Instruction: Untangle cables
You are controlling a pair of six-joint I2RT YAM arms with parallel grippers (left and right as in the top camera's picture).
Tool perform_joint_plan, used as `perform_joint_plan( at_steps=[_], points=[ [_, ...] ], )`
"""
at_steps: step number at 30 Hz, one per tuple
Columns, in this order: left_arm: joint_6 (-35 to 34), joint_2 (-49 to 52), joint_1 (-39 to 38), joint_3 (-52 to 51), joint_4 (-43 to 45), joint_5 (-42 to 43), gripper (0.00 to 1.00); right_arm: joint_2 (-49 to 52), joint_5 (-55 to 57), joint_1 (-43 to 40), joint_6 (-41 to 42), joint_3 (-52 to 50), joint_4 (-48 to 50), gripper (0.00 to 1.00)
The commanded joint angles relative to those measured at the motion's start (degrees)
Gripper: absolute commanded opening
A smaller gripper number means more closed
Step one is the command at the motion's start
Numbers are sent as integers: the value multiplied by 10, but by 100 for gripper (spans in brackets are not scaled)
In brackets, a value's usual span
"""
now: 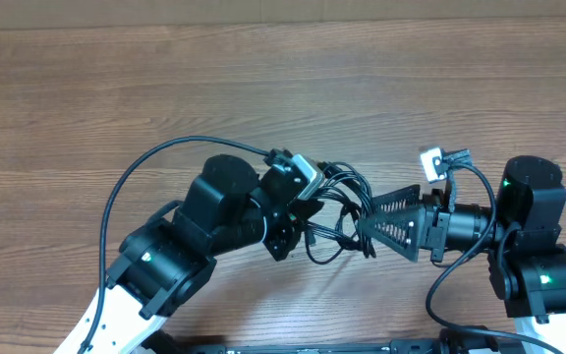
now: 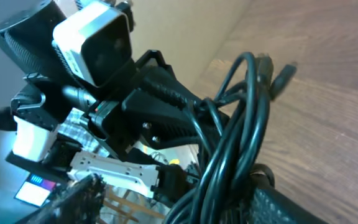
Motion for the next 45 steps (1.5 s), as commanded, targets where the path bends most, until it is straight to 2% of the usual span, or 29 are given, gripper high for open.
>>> perform_joint_plan(
  at_steps=[1, 3, 8, 11, 13, 15, 18, 21, 22, 23, 25, 30, 35, 39, 41, 45],
  points=[
    [11, 10, -4, 11, 23, 49, 4, -2, -5, 2, -3, 14, 4, 67],
    [11, 10, -4, 11, 35, 69, 4, -1, -5, 2, -3, 14, 4, 63],
    [11, 10, -4, 11, 41, 78, 4, 5, -6, 2, -3, 14, 4, 38],
    [11, 10, -4, 11, 42, 78, 4, 5, -5, 2, -3, 14, 4, 4],
    [11, 10, -4, 11, 41, 77, 4, 5, -5, 2, -3, 14, 4, 4],
    [11, 9, -3, 11, 41, 75, 17, 5, 1, 2, -3, 14, 4, 4],
    [10, 1, -3, 11, 41, 65, 17, 5, 57, 2, -3, 14, 1, 4],
    [-3, -15, -3, 11, 37, 36, 56, 5, 105, 2, -3, 14, 2, 4],
    [-9, -26, -3, 11, 30, 13, 81, 5, 118, 2, -3, 14, 2, 4],
    [-25, -43, -3, 11, 18, -29, 100, 5, 125, 2, -3, 14, 3, 4],
    [-67, -72, -3, 11, -4, -111, 100, 5, 124, 2, -3, 14, 6, 4],
    [-79, -103, -3, 11, -17, -151, 100, 5, 99, 2, -15, 14, 8, 4],
    [-74, -108, -3, 11, -15, -148, 100, 5, 9, 2, -106, 14, 10, 4],
    [-39, -108, -3, 11, -14, -107, 100, 5, -37, 2, -161, 14, 10, 4],
    [-5, -108, -3, 11, -9, -56, 96, 5, -53, 2, -167, 14, 13, 4],
    [-3, -108, -3, 11, 11, -48, 87, 5, -119, 2, -207, 14, 19, 4]
  ],
)
